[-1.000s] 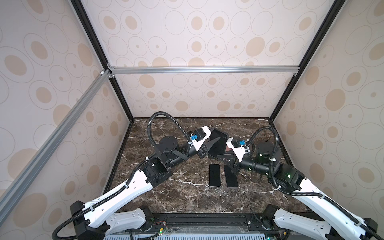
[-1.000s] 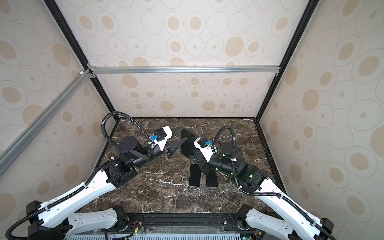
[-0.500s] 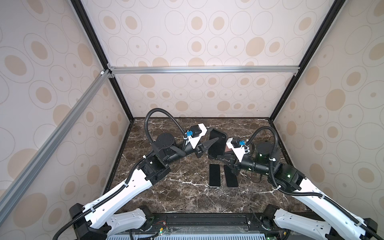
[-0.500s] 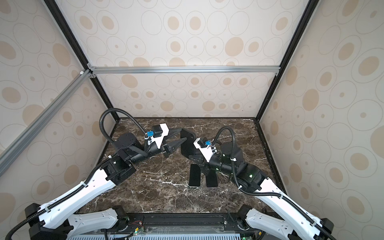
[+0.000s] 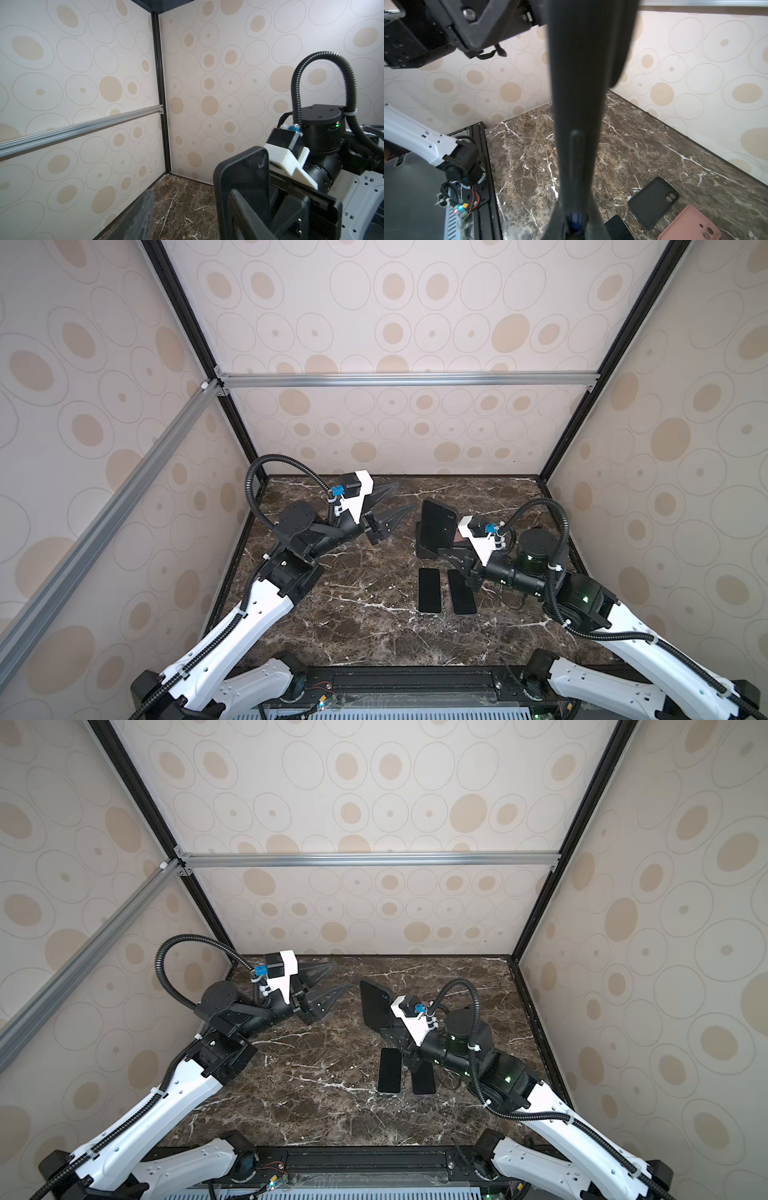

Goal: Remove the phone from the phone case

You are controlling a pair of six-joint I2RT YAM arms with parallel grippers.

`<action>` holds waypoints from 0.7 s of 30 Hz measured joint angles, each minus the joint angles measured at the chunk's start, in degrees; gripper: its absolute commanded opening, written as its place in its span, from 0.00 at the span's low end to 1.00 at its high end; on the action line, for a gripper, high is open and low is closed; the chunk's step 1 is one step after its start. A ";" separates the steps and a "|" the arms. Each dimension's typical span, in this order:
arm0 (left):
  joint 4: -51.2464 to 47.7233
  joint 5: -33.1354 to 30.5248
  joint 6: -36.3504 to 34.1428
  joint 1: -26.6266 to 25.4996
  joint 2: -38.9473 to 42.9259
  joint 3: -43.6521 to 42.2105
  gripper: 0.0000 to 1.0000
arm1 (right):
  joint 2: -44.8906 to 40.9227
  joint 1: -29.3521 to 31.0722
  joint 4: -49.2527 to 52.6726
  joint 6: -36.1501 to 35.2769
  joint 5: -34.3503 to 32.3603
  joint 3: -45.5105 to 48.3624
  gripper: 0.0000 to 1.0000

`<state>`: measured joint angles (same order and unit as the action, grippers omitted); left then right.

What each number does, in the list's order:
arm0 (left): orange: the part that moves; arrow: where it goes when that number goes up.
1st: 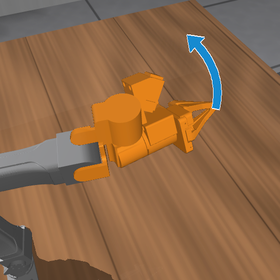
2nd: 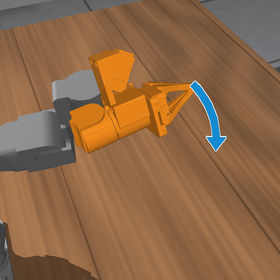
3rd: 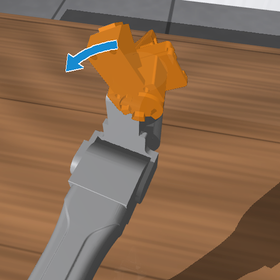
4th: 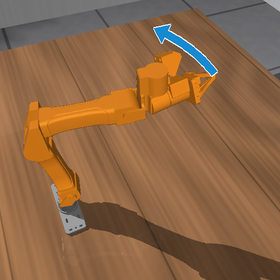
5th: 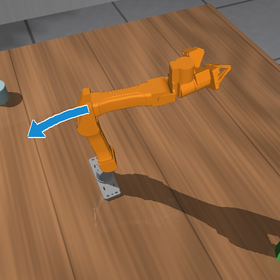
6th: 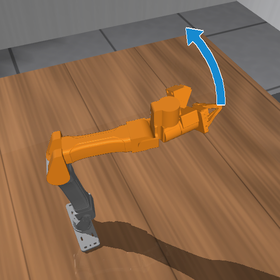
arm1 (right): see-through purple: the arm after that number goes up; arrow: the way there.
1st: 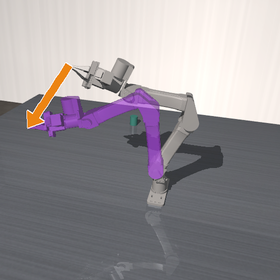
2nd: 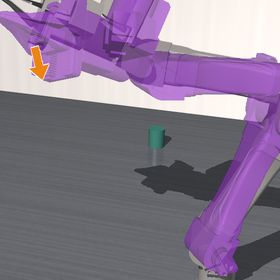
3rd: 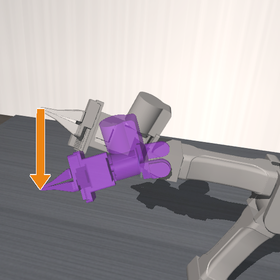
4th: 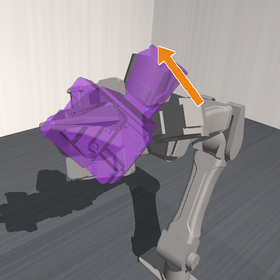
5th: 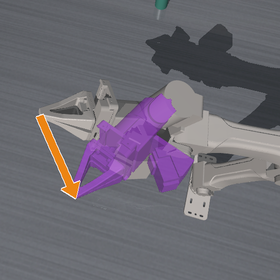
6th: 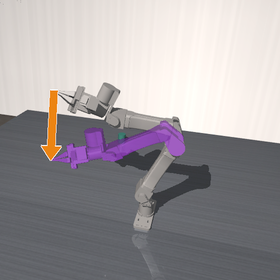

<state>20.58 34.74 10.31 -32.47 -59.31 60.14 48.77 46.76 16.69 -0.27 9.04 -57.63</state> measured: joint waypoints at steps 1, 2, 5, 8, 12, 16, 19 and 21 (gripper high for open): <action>0.13 0.96 1.25 0.90 0.22 -0.04 0.56 | 0.04 -0.13 -0.24 0.04 -0.74 0.09 0.00; 0.39 1.75 2.45 1.68 0.28 -0.04 0.55 | 0.11 -0.28 -0.37 0.09 -1.07 0.13 0.00; 1.05 4.94 6.03 3.85 -0.02 -0.04 0.53 | 0.72 -1.68 -0.90 0.70 0.35 0.20 0.00; 1.86 9.05 9.49 5.22 -0.96 -0.04 0.53 | 1.51 -4.59 -2.84 2.01 6.34 0.50 0.00; 5.11 15.08 15.23 6.97 -2.69 -0.07 0.54 | 2.62 -7.19 -5.60 2.84 14.82 0.50 0.00; 8.59 21.05 19.98 7.74 -4.13 -0.04 0.55 | 3.78 -8.98 -7.89 2.82 22.67 0.50 0.00; 9.90 24.90 22.01 7.74 -4.74 0.11 0.55 | 5.68 -9.86 -8.96 2.47 27.67 0.28 0.00; 11.39 27.41 23.63 7.74 -5.25 0.28 0.52 | 7.52 -10.12 -8.94 2.14 30.32 -0.37 0.00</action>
<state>31.97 62.15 33.93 -24.73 -64.55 60.42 56.29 36.64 7.75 1.87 39.35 -58.00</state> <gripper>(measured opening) 0.539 0.118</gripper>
